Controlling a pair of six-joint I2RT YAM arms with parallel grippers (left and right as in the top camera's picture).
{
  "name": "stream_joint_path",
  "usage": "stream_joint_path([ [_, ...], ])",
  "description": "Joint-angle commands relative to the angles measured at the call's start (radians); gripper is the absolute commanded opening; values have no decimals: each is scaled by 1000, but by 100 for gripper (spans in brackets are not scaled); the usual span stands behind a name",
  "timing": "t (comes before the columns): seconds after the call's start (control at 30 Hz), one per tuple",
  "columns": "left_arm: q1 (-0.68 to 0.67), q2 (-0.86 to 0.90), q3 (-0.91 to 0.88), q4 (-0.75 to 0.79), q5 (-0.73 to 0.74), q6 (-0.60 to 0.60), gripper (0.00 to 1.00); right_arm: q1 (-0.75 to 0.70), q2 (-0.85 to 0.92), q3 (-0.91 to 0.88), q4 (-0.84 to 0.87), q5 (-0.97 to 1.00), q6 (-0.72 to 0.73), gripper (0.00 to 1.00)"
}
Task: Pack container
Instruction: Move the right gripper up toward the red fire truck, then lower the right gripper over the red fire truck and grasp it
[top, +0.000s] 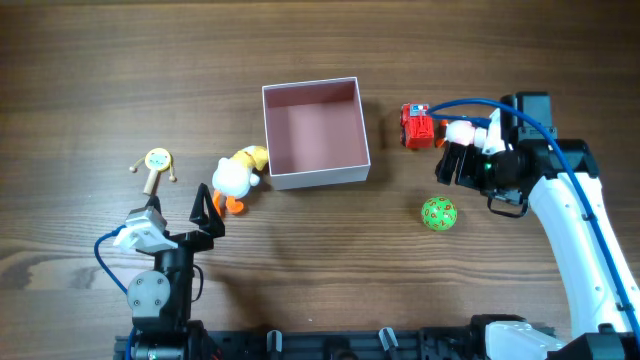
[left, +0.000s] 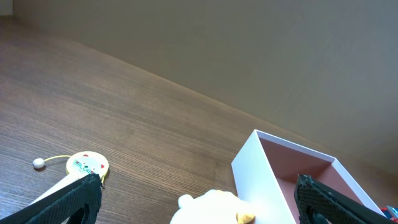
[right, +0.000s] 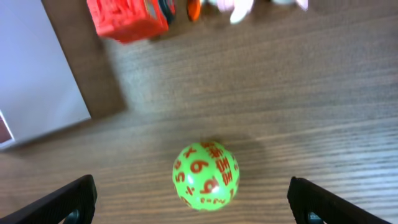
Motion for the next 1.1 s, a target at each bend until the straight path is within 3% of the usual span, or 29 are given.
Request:
stream_joint_path([
  [0.0,7,-11,-5,-1,9,1,100,3,4,20,70,-85,11,100],
  [0.2,7,-11,-5,-1,9,1,100,3,4,72,136,-87,10,100],
  [0.5,7,-11,-5,-1,9,2,100,24,103,330,171,-120,-80,99],
  [0.73,7,-11,-5,-1,9,1,100,136,354,614,-27,45,-136,99],
  [1.07,7,-11,-5,0,9,1,100,157,545,653,-130,127,-139,99],
])
